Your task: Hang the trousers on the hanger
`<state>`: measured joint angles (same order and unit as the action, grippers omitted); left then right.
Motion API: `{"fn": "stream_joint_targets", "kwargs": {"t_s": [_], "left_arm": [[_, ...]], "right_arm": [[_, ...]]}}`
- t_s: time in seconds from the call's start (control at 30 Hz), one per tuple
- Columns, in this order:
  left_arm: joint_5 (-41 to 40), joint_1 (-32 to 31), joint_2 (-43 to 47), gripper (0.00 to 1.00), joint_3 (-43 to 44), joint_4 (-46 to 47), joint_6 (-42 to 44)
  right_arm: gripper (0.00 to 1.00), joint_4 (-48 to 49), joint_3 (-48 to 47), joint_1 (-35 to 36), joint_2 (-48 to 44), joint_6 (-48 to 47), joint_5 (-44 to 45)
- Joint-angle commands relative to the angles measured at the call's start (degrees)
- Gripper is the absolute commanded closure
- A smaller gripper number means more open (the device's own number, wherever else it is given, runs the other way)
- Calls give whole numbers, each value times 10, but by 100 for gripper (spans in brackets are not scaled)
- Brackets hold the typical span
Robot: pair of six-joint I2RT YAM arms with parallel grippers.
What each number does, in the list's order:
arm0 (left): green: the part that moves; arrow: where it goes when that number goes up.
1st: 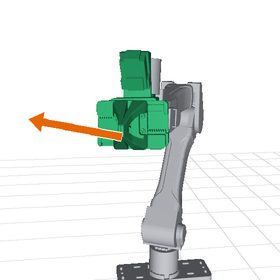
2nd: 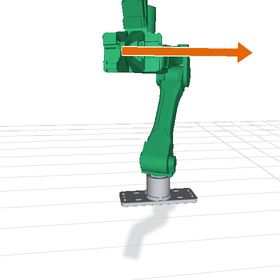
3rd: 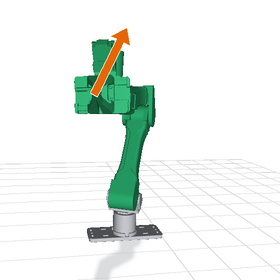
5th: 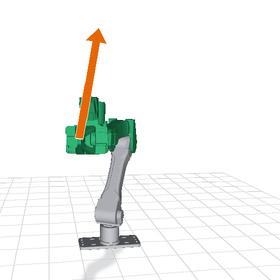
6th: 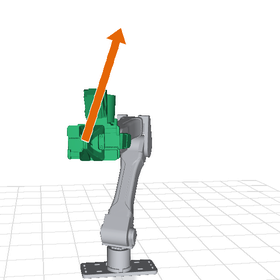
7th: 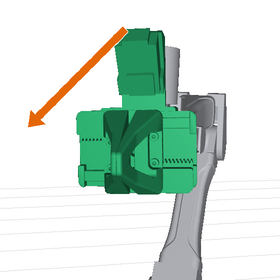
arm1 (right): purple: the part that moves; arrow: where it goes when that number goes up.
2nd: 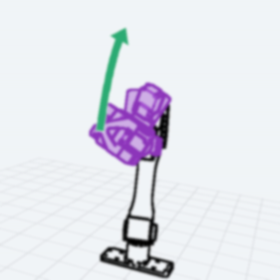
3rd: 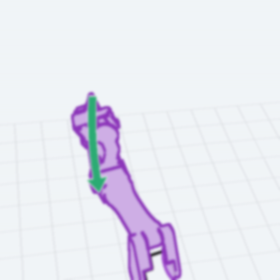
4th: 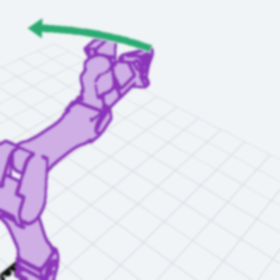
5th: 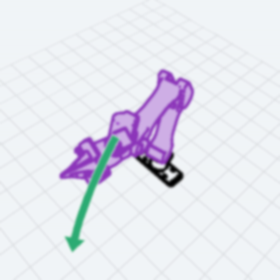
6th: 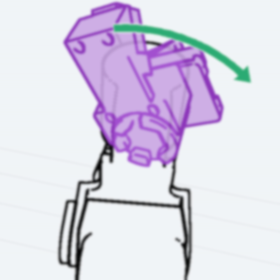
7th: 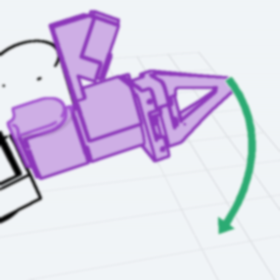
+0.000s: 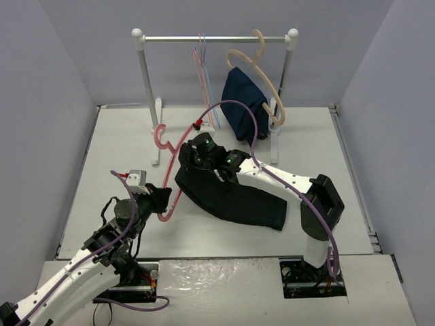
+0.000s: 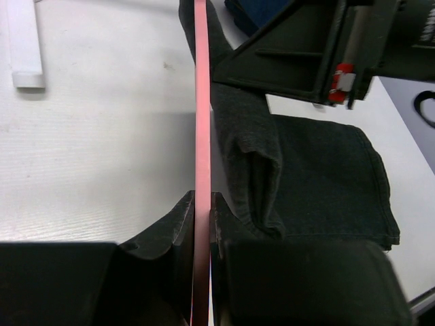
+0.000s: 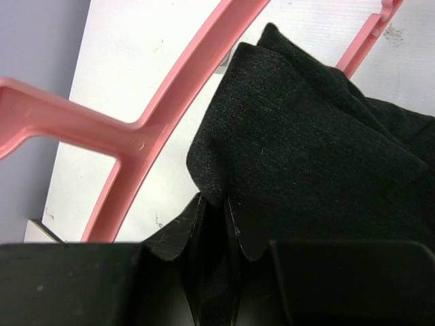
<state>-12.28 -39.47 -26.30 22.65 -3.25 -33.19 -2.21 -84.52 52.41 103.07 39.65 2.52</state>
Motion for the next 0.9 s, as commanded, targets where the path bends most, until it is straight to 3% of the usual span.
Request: {"fn": "stream_joint_targets", "kwargs": {"t_s": [0.0,0.3,0.33,0.47,0.6,0.77,0.87], "left_arm": [[-1,-17,-10,100,17,86,-4],[10,-32,-10,100,2,111,-18],[11,-32,-11,100,-1,112,-23],[-10,-32,1,100,-18,117,-36],[-35,-33,8,100,-27,108,-37],[-41,-32,-1,100,-41,115,-49],[-38,-33,-6,100,-45,127,-52]], "right_arm": [[100,136,34,-11,-31,26,-37],[99,306,115,-21,-28,53,-114],[96,315,117,-21,-25,51,-121],[65,297,118,-21,-28,21,-129],[47,250,115,-22,-46,-19,-124],[42,182,102,-24,-73,-63,-101],[50,160,107,-25,-88,-78,-101]]}}
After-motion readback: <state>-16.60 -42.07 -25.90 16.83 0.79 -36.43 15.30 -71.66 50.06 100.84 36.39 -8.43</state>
